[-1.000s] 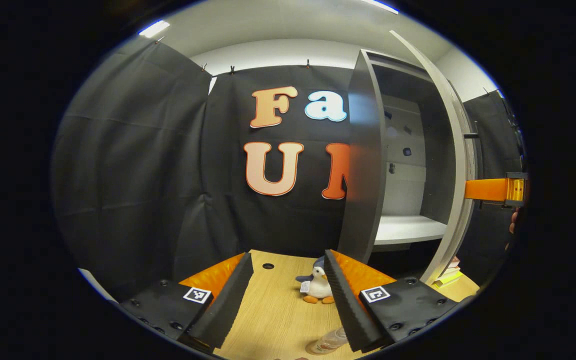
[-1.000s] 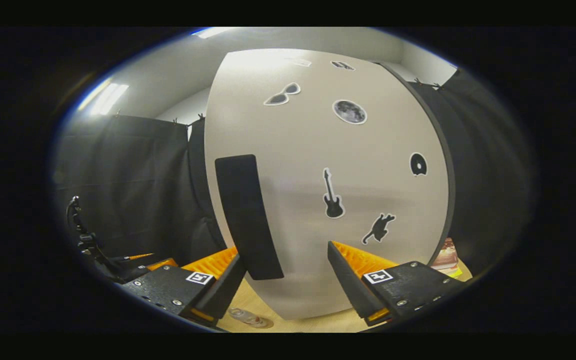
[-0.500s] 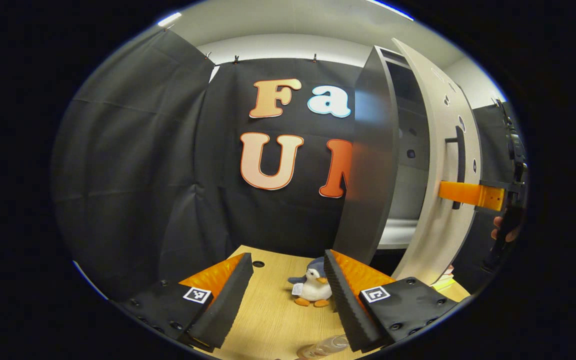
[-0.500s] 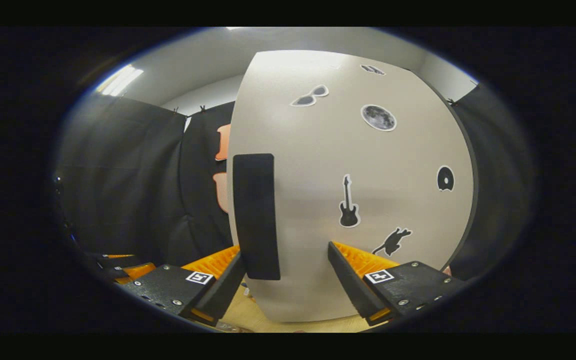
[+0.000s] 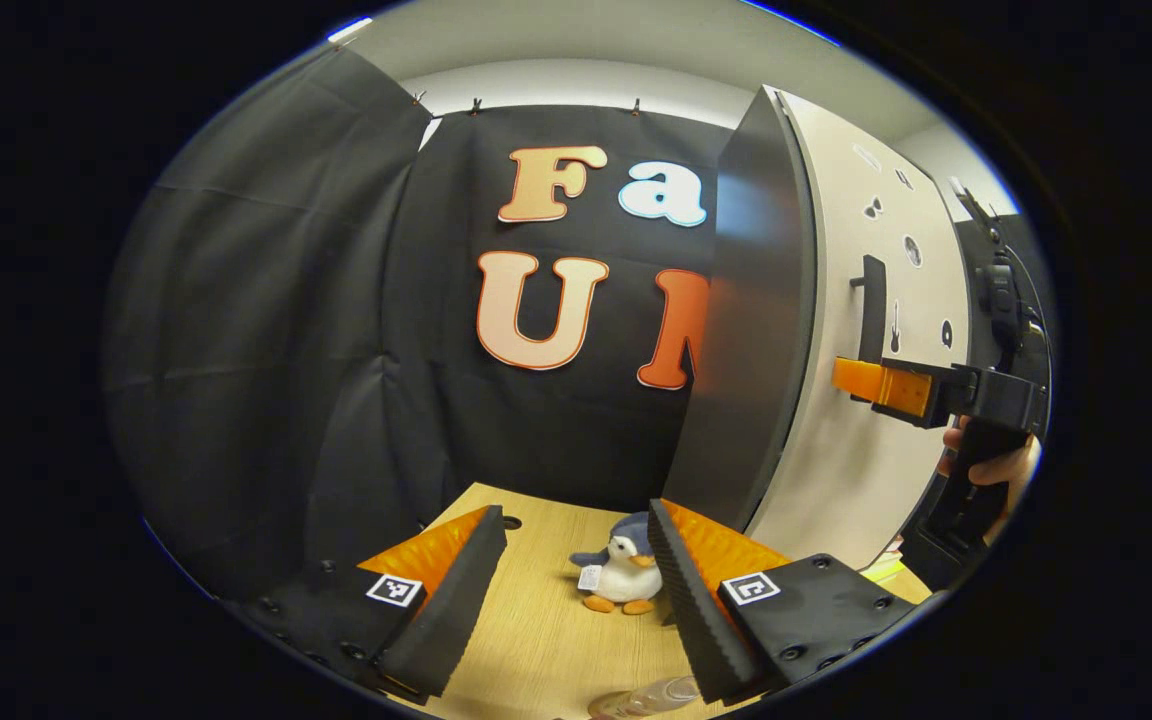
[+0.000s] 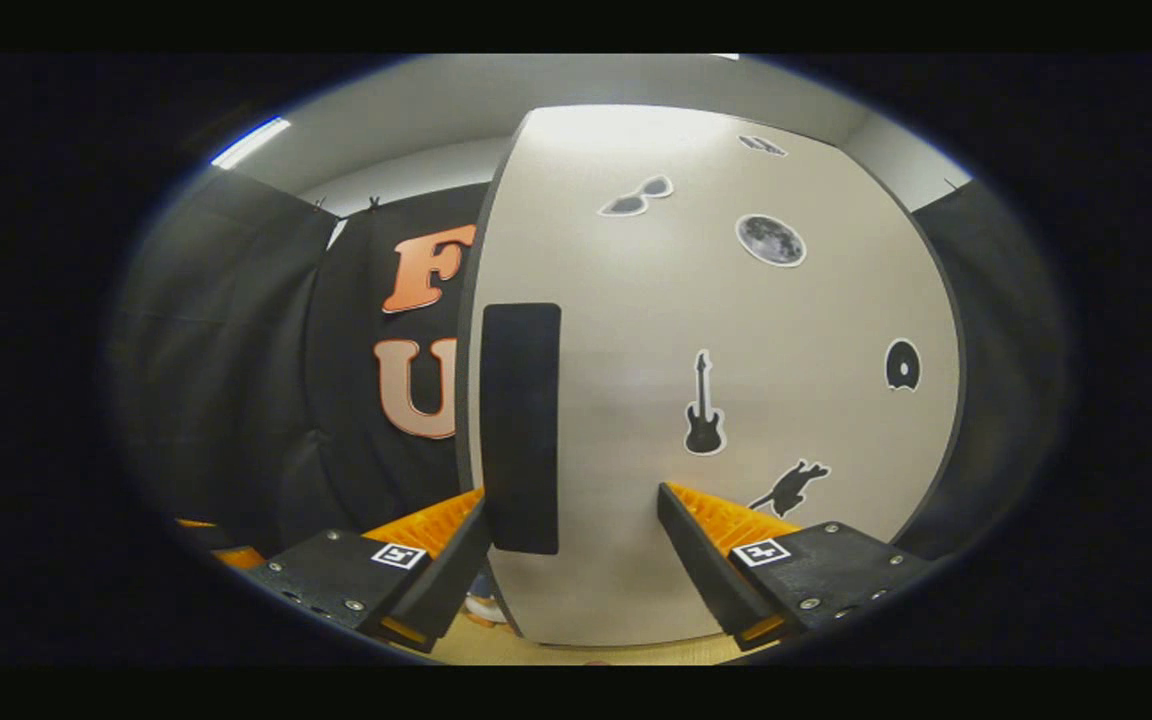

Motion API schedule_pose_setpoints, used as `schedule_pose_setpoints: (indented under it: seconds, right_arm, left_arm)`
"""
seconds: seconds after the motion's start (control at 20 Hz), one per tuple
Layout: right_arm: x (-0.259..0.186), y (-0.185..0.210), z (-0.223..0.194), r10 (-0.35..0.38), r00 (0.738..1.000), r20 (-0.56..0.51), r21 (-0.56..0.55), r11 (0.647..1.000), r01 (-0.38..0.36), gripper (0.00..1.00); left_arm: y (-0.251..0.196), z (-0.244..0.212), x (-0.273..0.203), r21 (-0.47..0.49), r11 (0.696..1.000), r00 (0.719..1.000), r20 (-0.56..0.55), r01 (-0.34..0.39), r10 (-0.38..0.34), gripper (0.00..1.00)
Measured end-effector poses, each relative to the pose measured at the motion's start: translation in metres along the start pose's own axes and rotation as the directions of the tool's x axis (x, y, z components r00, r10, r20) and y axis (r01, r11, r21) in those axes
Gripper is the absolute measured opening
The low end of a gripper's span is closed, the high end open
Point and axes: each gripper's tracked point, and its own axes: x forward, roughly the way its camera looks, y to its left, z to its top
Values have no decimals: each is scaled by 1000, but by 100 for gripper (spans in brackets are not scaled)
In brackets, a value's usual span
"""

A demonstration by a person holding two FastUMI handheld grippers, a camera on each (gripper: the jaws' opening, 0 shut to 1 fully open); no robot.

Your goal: Open the cabinet door with the right hand, grasp the bottle in the cabinet with the left hand and place it on the coaster, then close the cabinet door with the right hand.

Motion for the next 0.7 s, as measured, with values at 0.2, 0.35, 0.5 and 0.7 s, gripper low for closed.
schedule_pose_setpoints:
  seconds: [0.2,0.35,0.5,0.7]
  right_arm:
    - [1,2,-2,-36,999,-7,-15,999,36,96]
    - [2,3,-4,-49,999,-21,-29,998,48,96]
    - [2,4,-6,-34,998,-49,-31,999,32,99]
    - [-13,4,13,-20,1000,5,-48,999,20,96]
  left_arm:
    - [0,1,1,0,1000,1000,1,1,-1,93]
    - [-7,7,-1,-1,1000,1000,11,14,-14,93]
    - [-15,14,-7,13,1000,999,27,24,-24,93]
    - [-29,28,-23,27,999,998,50,37,-39,93]
